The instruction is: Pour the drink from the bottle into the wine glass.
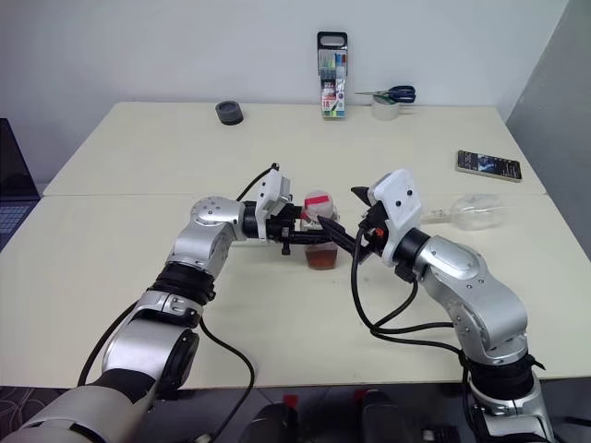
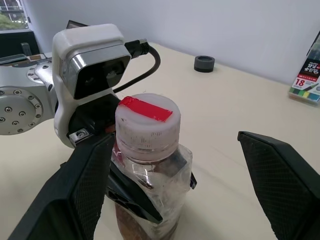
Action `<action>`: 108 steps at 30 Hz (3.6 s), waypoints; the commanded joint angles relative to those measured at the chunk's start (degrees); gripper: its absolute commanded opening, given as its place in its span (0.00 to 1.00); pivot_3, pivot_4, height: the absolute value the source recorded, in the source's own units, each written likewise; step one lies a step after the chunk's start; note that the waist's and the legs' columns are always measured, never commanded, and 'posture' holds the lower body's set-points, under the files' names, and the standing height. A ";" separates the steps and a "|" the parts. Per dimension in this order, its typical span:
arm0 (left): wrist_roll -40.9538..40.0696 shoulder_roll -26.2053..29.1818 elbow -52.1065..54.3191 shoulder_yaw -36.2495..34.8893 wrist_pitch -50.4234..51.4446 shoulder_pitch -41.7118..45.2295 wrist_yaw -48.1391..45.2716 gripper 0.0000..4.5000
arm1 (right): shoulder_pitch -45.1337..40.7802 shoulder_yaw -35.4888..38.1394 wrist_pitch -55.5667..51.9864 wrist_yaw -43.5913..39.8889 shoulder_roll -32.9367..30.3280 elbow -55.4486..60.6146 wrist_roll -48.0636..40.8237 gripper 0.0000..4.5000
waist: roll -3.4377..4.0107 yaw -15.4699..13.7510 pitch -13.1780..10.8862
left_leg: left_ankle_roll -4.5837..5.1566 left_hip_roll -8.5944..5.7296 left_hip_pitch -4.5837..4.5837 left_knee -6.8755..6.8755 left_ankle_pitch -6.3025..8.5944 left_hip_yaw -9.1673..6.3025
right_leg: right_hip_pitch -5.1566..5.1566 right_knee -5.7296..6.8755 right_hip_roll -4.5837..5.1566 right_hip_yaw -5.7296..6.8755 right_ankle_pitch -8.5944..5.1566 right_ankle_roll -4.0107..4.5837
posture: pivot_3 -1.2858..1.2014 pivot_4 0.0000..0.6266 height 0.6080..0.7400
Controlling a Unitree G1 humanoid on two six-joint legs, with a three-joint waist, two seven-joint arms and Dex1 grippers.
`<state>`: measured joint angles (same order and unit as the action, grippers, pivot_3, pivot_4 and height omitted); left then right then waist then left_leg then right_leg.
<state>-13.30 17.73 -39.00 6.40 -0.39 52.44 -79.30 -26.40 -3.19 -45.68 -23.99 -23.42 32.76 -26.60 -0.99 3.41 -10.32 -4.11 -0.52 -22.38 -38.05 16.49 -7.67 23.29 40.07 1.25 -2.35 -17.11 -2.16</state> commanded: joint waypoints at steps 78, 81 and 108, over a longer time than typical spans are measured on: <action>-2.30 2.90 4.28 -5.51 1.38 -1.66 7.93 0.37 | 25.62 18.90 9.42 10.76 -2.81 -4.75 11.19 0.38 | -0.01 -0.12 0.01 | 0.06 -0.02 0.07 0.01 0.03 0.09 | -0.04 0.07 -0.02 -0.10 0.00 -0.01 | 0.52 0.24 1.00; -2.54 4.11 5.47 -6.15 2.24 -2.28 8.61 0.37 | 26.64 18.85 10.16 11.94 -0.15 -9.47 11.47 0.61 | 0.00 0.12 0.01 | 0.07 0.03 0.22 0.04 0.03 0.17 | -0.05 0.17 -0.08 -0.18 0.00 0.00 | 0.52 0.24 1.00; -0.26 16.08 11.32 -22.65 11.15 -12.59 47.97 0.37 | 2.21 -3.04 6.41 -11.21 -7.59 -2.38 2.24 1.00 | -0.04 -0.14 0.00 | 0.04 0.05 0.30 0.01 0.01 0.08 | -0.13 0.12 -0.01 -0.11 -0.01 -0.01 | 0.52 0.24 1.00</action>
<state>-12.68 32.51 -31.03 -14.05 10.99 39.53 -32.98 -22.37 -4.79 -39.30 -35.87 -31.77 30.57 -24.95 -1.03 3.27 -10.32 -4.09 -0.46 -22.09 -38.04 16.49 -7.61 23.17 40.19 1.24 -2.43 -17.12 -2.16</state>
